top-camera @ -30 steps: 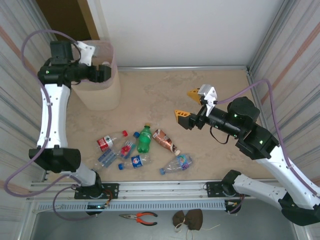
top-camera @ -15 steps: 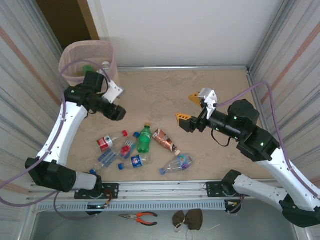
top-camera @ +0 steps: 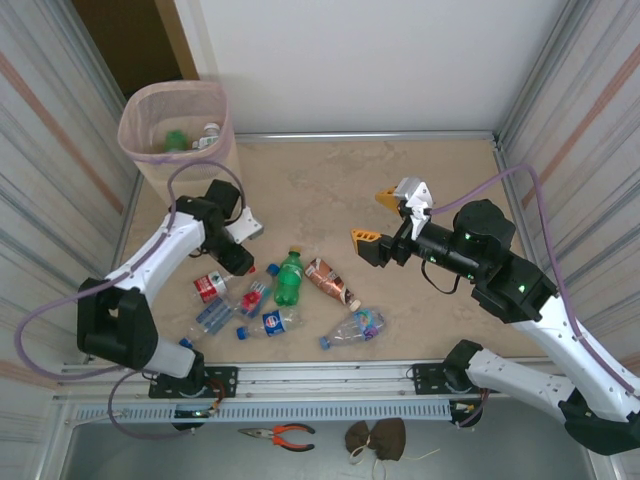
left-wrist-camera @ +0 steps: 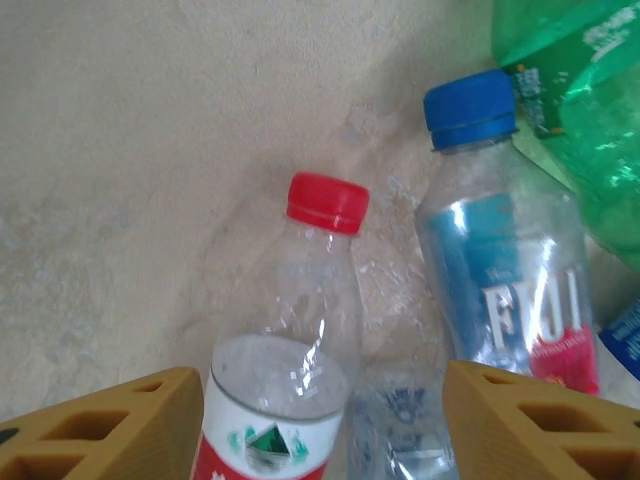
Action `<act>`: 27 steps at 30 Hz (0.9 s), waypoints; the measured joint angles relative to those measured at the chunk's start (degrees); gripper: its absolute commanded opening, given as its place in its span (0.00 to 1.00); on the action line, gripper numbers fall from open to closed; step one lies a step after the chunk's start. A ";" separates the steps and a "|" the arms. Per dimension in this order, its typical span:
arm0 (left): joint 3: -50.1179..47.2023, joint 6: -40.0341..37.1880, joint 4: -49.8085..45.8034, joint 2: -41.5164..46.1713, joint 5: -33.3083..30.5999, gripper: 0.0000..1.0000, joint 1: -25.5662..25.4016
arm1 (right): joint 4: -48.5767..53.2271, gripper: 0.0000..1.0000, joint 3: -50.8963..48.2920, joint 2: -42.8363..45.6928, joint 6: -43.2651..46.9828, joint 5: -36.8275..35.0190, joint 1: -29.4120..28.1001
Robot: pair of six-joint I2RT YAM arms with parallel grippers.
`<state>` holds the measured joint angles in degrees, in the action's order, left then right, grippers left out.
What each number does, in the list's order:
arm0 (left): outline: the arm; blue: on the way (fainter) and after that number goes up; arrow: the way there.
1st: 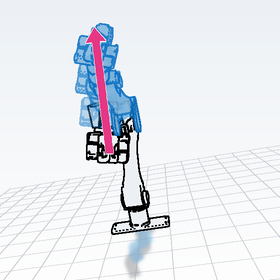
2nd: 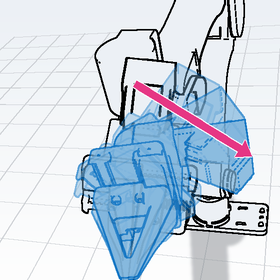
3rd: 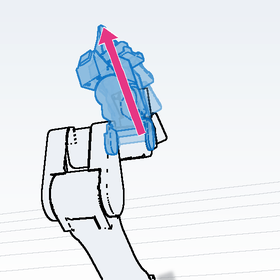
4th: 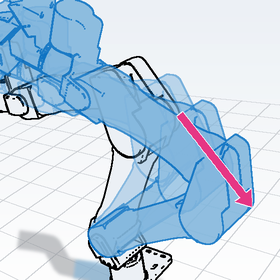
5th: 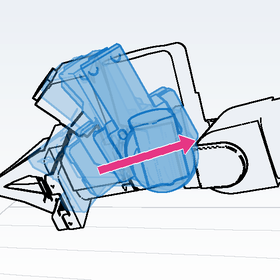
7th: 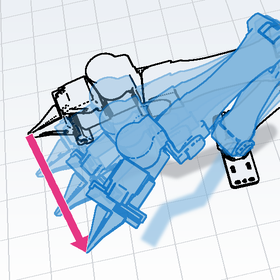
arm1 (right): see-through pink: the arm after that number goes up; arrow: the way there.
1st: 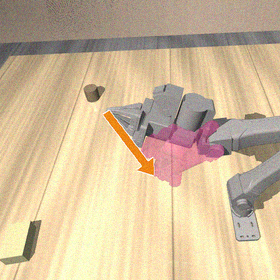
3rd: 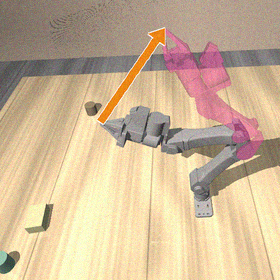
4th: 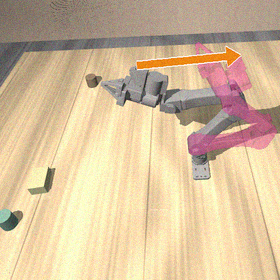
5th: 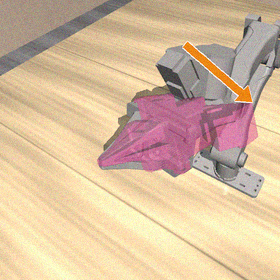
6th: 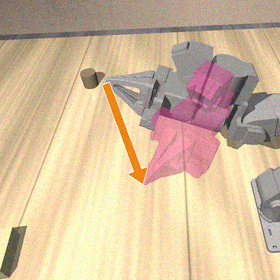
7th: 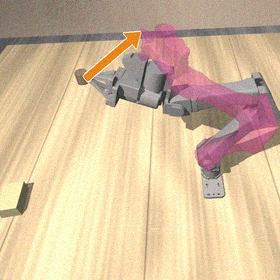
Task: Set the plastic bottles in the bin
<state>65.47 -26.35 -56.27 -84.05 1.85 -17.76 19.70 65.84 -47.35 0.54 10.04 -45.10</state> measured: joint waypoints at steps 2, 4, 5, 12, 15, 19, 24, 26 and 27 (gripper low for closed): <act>-0.04 -0.46 1.46 -2.25 0.07 0.64 -0.11 | 0.02 0.84 -0.57 0.09 0.00 0.00 0.04; -0.04 -0.87 2.56 -4.39 0.17 0.63 -0.28 | 0.07 0.84 -1.18 0.09 0.00 0.00 0.11; -0.02 -0.98 2.95 -5.64 0.13 0.62 -0.37 | 0.11 0.83 -1.42 0.09 0.00 0.00 0.11; 0.04 -1.77 4.35 -11.43 0.26 0.60 -0.37 | -0.04 0.83 -2.03 0.11 0.00 0.00 0.39; 0.48 -2.01 4.85 -12.81 0.68 0.59 -0.37 | -0.28 0.83 -2.97 0.15 -0.02 0.00 0.61; 1.88 -2.23 5.31 -15.30 1.07 0.56 -0.37 | -0.61 0.83 -4.15 0.26 -0.02 0.00 0.90; 2.99 -2.43 5.57 -17.51 1.03 0.52 -0.37 | -1.40 0.83 -5.11 0.90 -0.02 -0.02 1.01; 3.65 -2.47 5.55 -18.36 1.03 0.48 -0.37 | -1.68 0.83 -5.86 1.64 -0.02 -0.02 1.20; 4.04 -2.56 5.60 -18.86 1.01 0.47 -0.37 | -1.70 0.83 -6.29 2.10 -0.02 -0.02 1.38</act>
<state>69.52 -28.91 -50.68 -102.91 2.85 -18.13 18.00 59.55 -45.25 0.51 10.02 -43.72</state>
